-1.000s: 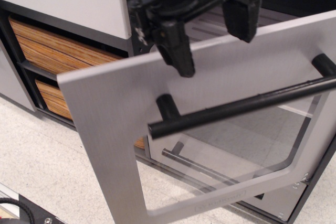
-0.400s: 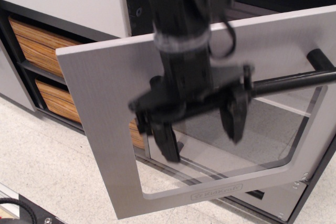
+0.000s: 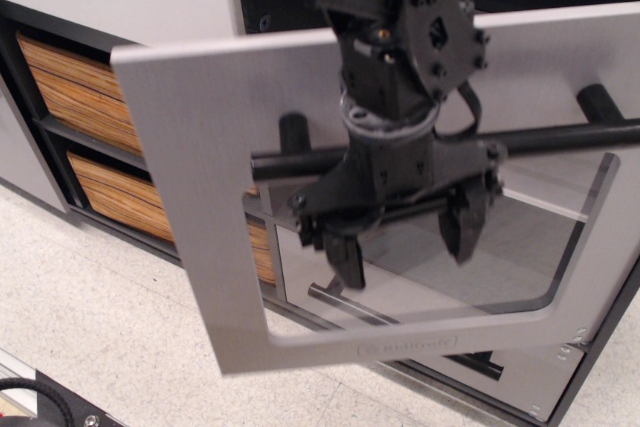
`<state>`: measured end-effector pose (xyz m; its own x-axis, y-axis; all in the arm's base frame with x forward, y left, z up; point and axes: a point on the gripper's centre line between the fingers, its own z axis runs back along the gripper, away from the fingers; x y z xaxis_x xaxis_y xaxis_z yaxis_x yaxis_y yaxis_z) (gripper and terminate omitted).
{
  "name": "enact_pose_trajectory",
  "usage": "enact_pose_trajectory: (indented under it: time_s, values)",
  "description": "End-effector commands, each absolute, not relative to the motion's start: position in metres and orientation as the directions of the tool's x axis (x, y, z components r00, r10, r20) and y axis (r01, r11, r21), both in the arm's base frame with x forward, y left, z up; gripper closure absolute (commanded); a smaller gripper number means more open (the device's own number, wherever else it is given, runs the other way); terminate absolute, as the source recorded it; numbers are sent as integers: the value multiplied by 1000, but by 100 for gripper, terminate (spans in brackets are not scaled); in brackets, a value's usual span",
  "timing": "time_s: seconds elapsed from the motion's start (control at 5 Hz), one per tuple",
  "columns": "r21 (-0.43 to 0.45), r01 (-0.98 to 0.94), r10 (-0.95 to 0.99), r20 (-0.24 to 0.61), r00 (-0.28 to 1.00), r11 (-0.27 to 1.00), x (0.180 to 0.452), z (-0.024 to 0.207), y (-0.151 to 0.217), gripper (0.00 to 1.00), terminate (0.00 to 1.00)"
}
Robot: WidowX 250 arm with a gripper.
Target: Close oven
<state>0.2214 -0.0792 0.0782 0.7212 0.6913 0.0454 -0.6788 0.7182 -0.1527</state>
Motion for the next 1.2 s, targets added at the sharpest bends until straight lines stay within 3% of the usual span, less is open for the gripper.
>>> enact_pose_trajectory:
  time_s: [0.0,0.2,0.4,0.6,1.0]
  values:
    - [-198,-683,710,148,688,703,258,92,-51,0,0]
    - [-217,-615,647,127,752,758,257,89,-47,0,0]
    - [-178,-596,618,115,778,783,261,74,-46,0,0]
    - [-162,-617,636,128,761,770,278,63,-42,0,0]
    - [-187,-642,667,147,730,744,303,63,-38,0,0]
